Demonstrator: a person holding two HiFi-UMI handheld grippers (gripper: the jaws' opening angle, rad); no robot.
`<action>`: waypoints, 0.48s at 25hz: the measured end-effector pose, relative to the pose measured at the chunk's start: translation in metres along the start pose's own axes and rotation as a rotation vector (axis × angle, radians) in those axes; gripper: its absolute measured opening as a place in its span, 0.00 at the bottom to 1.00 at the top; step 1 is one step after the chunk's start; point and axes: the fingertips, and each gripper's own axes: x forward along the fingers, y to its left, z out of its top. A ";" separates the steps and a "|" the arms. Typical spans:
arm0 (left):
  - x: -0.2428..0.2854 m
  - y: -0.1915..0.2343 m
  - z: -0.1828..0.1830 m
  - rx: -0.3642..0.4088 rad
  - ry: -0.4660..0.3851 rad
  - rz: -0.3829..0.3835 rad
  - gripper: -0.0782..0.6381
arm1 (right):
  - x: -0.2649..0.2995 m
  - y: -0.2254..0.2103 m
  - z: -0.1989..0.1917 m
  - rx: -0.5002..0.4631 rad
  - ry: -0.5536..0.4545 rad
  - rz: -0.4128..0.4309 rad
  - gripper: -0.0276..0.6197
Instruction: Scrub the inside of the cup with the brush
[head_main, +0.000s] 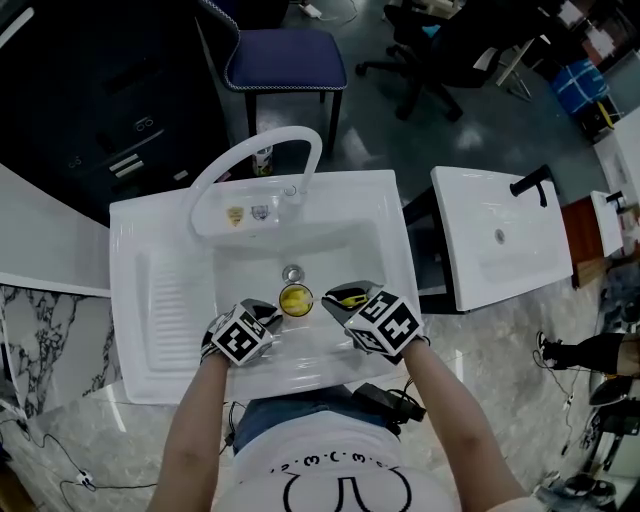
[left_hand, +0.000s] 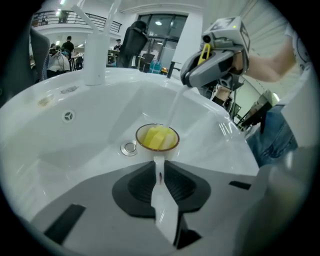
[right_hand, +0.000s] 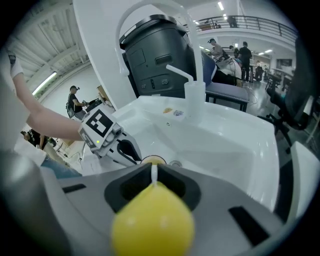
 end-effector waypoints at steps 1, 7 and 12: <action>-0.005 0.000 0.004 -0.007 -0.023 -0.003 0.20 | -0.007 -0.001 0.003 0.008 -0.017 0.006 0.11; -0.018 -0.001 0.017 0.003 -0.076 -0.002 0.20 | -0.053 -0.008 0.028 0.038 -0.116 0.038 0.11; -0.025 0.011 0.007 -0.124 -0.088 0.005 0.20 | -0.101 -0.014 0.054 0.089 -0.268 0.051 0.11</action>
